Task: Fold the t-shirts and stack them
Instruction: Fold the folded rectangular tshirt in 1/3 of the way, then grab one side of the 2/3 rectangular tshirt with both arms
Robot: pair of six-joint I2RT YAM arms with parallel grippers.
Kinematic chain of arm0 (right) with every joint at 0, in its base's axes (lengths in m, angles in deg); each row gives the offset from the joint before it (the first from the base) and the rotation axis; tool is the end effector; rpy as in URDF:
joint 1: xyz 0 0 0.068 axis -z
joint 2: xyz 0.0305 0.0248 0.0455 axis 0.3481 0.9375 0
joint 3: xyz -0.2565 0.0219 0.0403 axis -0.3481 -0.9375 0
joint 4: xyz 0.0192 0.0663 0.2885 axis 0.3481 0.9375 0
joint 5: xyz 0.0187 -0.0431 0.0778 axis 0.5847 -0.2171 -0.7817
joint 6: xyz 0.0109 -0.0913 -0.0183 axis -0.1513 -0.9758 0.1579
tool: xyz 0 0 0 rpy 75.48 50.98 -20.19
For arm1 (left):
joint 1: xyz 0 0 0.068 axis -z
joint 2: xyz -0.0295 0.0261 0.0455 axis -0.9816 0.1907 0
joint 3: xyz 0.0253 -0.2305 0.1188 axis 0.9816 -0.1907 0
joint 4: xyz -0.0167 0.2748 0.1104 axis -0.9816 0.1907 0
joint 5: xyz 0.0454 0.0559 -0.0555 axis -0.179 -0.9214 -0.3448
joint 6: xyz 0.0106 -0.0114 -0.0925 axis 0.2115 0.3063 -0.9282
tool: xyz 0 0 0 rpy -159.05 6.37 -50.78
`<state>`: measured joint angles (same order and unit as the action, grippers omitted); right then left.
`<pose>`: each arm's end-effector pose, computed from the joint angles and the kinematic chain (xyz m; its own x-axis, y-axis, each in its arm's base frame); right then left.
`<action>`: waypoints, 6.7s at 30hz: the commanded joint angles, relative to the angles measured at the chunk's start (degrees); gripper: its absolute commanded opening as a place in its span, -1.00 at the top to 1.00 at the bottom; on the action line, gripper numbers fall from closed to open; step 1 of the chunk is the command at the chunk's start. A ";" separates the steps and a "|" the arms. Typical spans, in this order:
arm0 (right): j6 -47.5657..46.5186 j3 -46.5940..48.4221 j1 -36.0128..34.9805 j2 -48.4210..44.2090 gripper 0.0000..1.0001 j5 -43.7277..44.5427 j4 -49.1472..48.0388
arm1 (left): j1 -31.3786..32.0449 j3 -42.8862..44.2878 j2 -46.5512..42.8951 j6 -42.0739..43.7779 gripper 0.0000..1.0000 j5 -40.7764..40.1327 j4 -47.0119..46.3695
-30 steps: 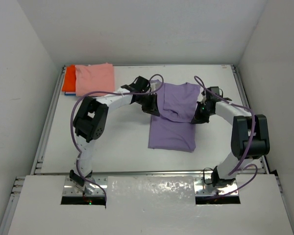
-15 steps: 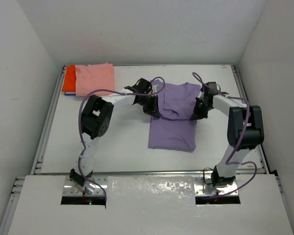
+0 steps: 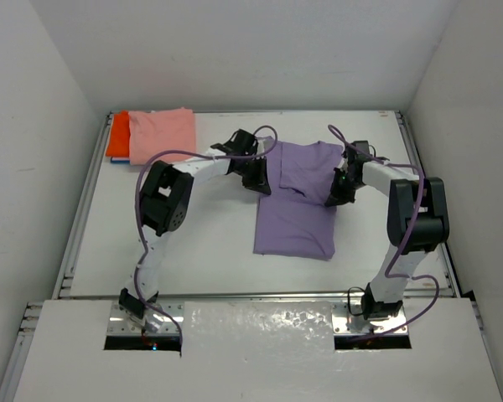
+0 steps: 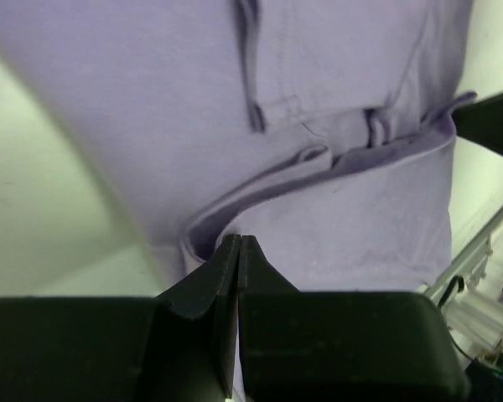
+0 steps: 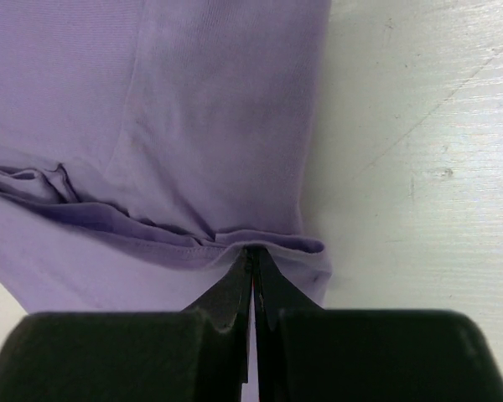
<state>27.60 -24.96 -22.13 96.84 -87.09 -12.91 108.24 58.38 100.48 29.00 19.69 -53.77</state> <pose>0.3895 0.0293 0.0598 -0.8769 0.4336 -0.2073 0.3554 0.8754 0.3277 0.4406 -0.2924 0.0867 -0.9276 0.1482 -0.3428 0.3304 0.7537 -0.5681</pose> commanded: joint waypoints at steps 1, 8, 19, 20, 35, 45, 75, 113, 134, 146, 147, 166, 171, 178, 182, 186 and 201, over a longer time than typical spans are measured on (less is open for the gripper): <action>-0.37 2.48 -0.44 -0.94 1.00 1.46 -0.70 | -1.37 1.45 -0.45 -1.64 1.00 -2.95 -0.79; -0.10 3.53 -0.35 -2.87 0.44 2.43 -1.23 | -2.16 3.12 0.17 -2.26 1.00 -3.31 -0.44; -1.16 1.16 -0.09 -4.55 0.19 5.68 1.06 | -2.25 3.12 -0.62 -0.68 0.73 -2.69 0.70; -1.33 1.16 0.00 -4.46 0.20 5.86 1.32 | -2.25 3.12 -0.80 -0.41 0.72 -3.04 1.48; -2.83 1.42 0.97 -1.29 0.16 4.28 1.94 | -2.08 -19.19 -21.09 3.01 0.45 -5.95 4.66; -2.13 -1.57 1.50 0.11 0.14 -0.11 -3.86 | 0.73 -34.32 -25.85 0.03 0.21 1.60 -4.99; -5.46 8.27 1.58 6.79 1.00 0.94 -0.09 | 7.86 -38.89 -18.38 -3.31 1.00 -4.80 -9.32; -3.97 -31.62 3.34 -30.99 0.32 -12.25 -2.28 | 7.86 -35.82 -22.07 0.12 0.44 -3.49 -2.55; -7.40 -28.46 3.69 -29.60 1.00 -6.54 3.43 | 7.42 -37.49 -22.07 0.20 1.00 -7.09 -2.99; -7.84 -26.88 4.04 -30.91 0.16 -7.76 5.45 | 6.98 -35.03 -22.15 0.38 0.68 -3.75 -1.06; -7.75 -26.88 3.96 -31.78 0.06 -8.20 5.80 | 6.98 -34.68 -22.77 0.29 0.47 -3.92 -0.53; -0.64 -37.60 3.69 -35.31 -0.23 -14.09 -4.56 | 5.84 -41.61 -25.24 -3.92 -0.16 -1.56 -8.35; 2.44 -40.41 2.20 -34.43 -0.18 -12.07 -9.22 | 6.01 -42.76 -25.32 -6.03 0.02 0.38 -12.39; 7.10 -42.61 0.62 -34.26 -0.16 -10.58 -17.75 | 6.01 -42.76 -24.01 -9.11 0.48 2.31 -16.88; 7.10 -41.56 0.09 -32.58 0.36 -10.22 -17.22 | 6.19 -42.85 -24.18 -9.46 0.95 1.97 -16.70; 6.58 -40.50 -0.52 -33.37 0.99 -8.03 -12.15 | 6.19 -44.16 -26.63 -9.73 1.00 1.17 -16.26; 3.42 -41.29 -0.97 -40.14 0.06 -8.55 -4.66 | 6.27 -52.34 -34.64 -13.15 0.29 1.09 -17.58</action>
<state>32.48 -66.69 -22.94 57.32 -96.22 -18.74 114.56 6.80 67.89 16.07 21.11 -71.06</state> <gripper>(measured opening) 0.405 0.279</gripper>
